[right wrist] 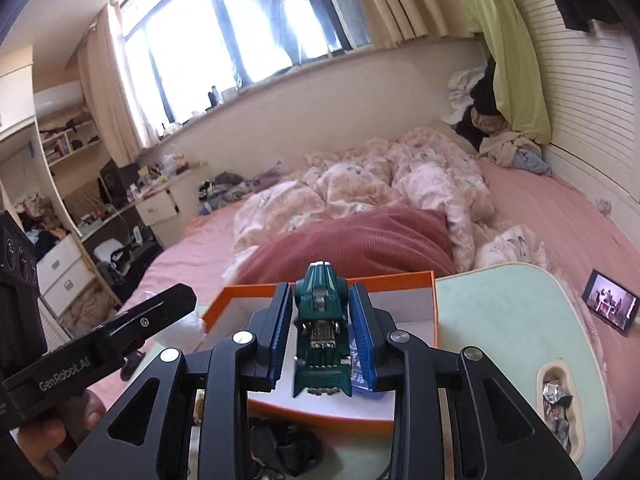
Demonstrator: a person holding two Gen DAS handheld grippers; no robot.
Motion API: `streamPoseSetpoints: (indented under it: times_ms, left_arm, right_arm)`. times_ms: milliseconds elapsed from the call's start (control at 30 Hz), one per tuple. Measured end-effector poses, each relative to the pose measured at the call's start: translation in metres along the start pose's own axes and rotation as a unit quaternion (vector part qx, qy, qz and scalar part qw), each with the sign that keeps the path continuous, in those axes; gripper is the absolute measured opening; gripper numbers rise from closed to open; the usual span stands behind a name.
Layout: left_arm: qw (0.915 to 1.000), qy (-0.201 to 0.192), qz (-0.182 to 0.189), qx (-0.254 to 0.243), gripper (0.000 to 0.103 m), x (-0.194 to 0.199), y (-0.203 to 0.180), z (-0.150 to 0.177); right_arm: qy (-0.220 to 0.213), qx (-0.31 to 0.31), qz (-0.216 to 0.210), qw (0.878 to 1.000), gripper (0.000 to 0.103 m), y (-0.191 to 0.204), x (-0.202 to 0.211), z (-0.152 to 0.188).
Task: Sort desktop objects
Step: 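Grasp the plastic bag with the left gripper while the right gripper grasps the green car, drop both in box, then withdraw both grippers and reach the left gripper toward the red box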
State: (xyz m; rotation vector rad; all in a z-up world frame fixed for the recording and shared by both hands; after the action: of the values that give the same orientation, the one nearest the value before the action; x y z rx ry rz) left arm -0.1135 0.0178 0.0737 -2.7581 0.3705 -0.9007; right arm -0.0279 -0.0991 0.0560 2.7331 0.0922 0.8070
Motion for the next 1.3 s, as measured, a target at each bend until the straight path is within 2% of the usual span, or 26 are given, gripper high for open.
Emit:
streamPoseSetpoints:
  times_ms: [67, 100, 133, 500, 533, 633, 700, 767, 833, 933, 1033, 1133, 1200, 1300]
  left_arm:
    - [0.9993, 0.036, 0.003, -0.011, 0.085, -0.014, 0.001, 0.018]
    - [0.999, 0.044, 0.003, -0.011, 0.085, -0.016, 0.002, 0.026]
    - [0.9985, 0.055, 0.001, -0.009, 0.085, -0.02, 0.004, 0.033]
    - [0.9986, 0.037, -0.011, -0.037, 0.085, -0.003, -0.006, 0.05]
    - [0.9992, 0.028, -0.007, -0.029, 0.085, 0.003, -0.005, 0.051]
    - [0.9997, 0.0, 0.024, -0.003, 0.085, 0.029, -0.002, 0.053]
    - [0.9994, 0.005, 0.03, -0.019, 0.085, 0.048, -0.005, 0.061]
    - [0.9988, 0.019, 0.007, -0.046, 0.085, 0.059, -0.006, 0.073]
    - [0.9974, 0.03, -0.014, -0.064, 0.085, 0.069, -0.001, 0.09]
    - [0.9959, 0.057, -0.034, -0.062, 0.085, 0.077, 0.012, 0.118]
    - [0.9926, 0.096, -0.046, -0.059, 0.085, 0.072, 0.022, 0.139]
    - [0.9862, 0.129, -0.081, -0.064, 0.085, 0.057, 0.031, 0.15]
    - [0.9838, 0.135, -0.097, -0.069, 0.103, 0.05, 0.035, 0.153]
    - [0.9846, 0.132, -0.087, -0.076, 0.103, 0.045, 0.038, 0.153]
  right_arm:
    - [0.056, -0.022, 0.0, 0.998, 0.046, -0.013, -0.018, 0.021]
    - [0.045, -0.011, 0.002, 0.999, 0.046, -0.015, -0.015, 0.026]
    - [0.02, 0.016, 0.017, 1.0, 0.053, -0.012, -0.006, 0.028]
    - [0.017, 0.058, 0.038, 0.997, 0.054, -0.004, 0.015, 0.032]
    - [0.02, 0.056, 0.036, 0.998, 0.054, -0.002, 0.016, 0.033]
    - [0.015, 0.003, -0.013, 1.0, 0.054, -0.002, 0.036, 0.039]
    - [0.008, -0.007, -0.024, 1.0, 0.054, 0.001, 0.053, 0.045]
    - [0.017, 0.014, -0.004, 1.0, 0.065, 0.008, 0.069, 0.056]
    - [0.041, 0.039, 0.02, 0.998, 0.071, 0.012, 0.073, 0.069]
    - [0.099, 0.07, 0.045, 0.992, 0.071, 0.015, 0.075, 0.098]
    - [0.099, 0.094, 0.066, 0.988, 0.071, 0.017, 0.077, 0.118]
    - [0.107, 0.104, 0.105, 0.983, 0.071, 0.009, 0.069, 0.136]
    - [0.095, 0.106, 0.131, 0.981, 0.083, 0.003, 0.064, 0.142]
    - [0.105, 0.115, 0.121, 0.98, 0.098, 0.002, 0.055, 0.143]
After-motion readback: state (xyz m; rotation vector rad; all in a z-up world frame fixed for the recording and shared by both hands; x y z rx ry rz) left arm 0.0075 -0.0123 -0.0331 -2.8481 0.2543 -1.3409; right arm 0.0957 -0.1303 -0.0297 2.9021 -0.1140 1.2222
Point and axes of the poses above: each gripper's, at about its wrist camera, not at the fingertips, and x roughly against the way its jaws point, y to its left, z to its underside, the point moved 4 cm from there along -x, roughly the way its jaws point
